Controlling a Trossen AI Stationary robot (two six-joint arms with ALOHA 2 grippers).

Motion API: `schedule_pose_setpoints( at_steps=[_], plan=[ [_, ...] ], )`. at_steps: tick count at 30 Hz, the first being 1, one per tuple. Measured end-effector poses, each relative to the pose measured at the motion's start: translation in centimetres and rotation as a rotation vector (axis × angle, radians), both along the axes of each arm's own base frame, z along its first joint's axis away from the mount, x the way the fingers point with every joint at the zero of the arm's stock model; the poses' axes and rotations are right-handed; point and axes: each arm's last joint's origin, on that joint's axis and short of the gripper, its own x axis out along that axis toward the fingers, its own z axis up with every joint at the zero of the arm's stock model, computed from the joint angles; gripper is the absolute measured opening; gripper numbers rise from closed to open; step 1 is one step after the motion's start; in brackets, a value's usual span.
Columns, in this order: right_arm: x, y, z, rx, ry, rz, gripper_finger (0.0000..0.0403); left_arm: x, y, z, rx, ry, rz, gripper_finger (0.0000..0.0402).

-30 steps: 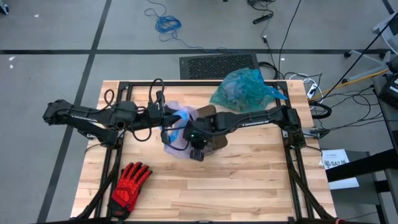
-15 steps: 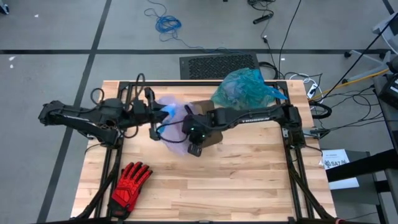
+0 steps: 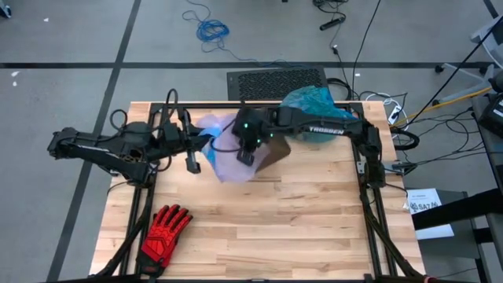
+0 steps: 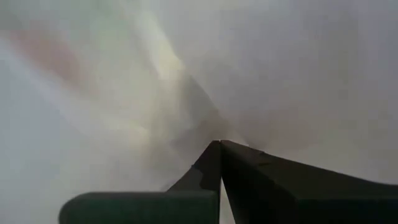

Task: Place trash/remove bag and relplace
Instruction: Put the pink trash bag into the trash bin

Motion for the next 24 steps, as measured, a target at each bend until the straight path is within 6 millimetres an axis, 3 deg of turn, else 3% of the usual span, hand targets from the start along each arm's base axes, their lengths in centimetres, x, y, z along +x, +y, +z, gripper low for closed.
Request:
schedule_pose_setpoints(
  at_steps=[6, 12, 18, 24],
  plan=[
    [-0.3, -3.5, -0.3, -0.021, -0.008, 0.000, 0.0000, -0.4, 0.1, 0.2, -0.004, -0.007, 0.031, 0.0000],
    [0.2, -6.5, -2.6, -0.048, 0.041, 0.021, 0.0000, -0.6, 0.2, 0.3, -0.005, -0.008, 0.033, 0.0000],
    [1.0, -7.5, -4.6, -0.136, 0.083, 0.065, 0.0000, -0.6, 0.2, 0.0, -0.002, 0.021, 0.038, 0.0000],
    [1.0, -7.5, -5.8, -0.108, 0.140, 0.079, 0.0000, -1.0, 0.3, 0.1, -0.007, 0.029, 0.053, 0.0000]
  ],
)
